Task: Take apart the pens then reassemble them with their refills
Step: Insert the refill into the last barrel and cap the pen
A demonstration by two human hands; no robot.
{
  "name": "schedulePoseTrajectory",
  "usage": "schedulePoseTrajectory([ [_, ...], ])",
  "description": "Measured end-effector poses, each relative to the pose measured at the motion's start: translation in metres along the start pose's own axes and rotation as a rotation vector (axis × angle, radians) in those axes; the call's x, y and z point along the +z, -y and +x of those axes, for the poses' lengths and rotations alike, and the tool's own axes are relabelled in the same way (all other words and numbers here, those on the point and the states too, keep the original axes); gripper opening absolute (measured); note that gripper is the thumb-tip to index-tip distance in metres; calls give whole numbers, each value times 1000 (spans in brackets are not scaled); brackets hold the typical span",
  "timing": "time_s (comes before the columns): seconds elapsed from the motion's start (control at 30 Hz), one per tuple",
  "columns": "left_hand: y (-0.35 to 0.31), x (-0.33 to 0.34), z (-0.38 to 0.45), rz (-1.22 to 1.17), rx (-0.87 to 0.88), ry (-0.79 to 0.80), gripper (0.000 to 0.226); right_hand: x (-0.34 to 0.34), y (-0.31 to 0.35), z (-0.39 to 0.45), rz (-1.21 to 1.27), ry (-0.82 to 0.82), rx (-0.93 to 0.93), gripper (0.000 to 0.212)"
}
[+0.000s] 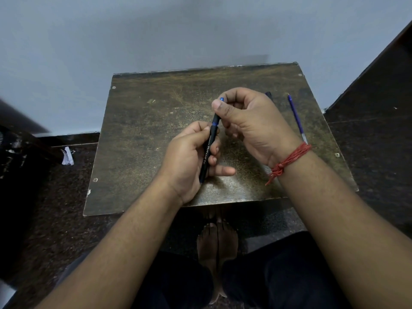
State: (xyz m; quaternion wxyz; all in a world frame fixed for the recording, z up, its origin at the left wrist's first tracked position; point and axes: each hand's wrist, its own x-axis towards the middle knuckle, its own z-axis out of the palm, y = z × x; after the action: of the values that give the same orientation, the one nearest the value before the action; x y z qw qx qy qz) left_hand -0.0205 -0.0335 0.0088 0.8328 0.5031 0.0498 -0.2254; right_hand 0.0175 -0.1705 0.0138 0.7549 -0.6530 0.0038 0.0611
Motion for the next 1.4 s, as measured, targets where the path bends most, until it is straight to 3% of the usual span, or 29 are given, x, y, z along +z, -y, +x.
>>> schedulePoseTrajectory([
  [0.17, -2, 0, -1, -28, -48, 51, 26, -3, 0, 0, -5, -22, -26, 8],
  [0.43, -5, 1, -1, -137, -90, 57, 23, 4, -6, 1, -48, -40, -36, 22],
  [0.6, -5, 0, -2, -138, -96, 65, 22, -1, -4, 2, 8, -30, -54, 2],
  [0.8, -4, 1, -2, -117, -80, 62, 26, 5, -6, 3, 17, -33, -40, 2],
  [1.07, -4, 1, -1, -115, -78, 35, 24, 6, -8, 3, -22, -64, -16, 26],
  [1.4, -4, 3, -2, -76, -36, -15, 25, 3, -11, 4, 4, 16, -37, 15],
])
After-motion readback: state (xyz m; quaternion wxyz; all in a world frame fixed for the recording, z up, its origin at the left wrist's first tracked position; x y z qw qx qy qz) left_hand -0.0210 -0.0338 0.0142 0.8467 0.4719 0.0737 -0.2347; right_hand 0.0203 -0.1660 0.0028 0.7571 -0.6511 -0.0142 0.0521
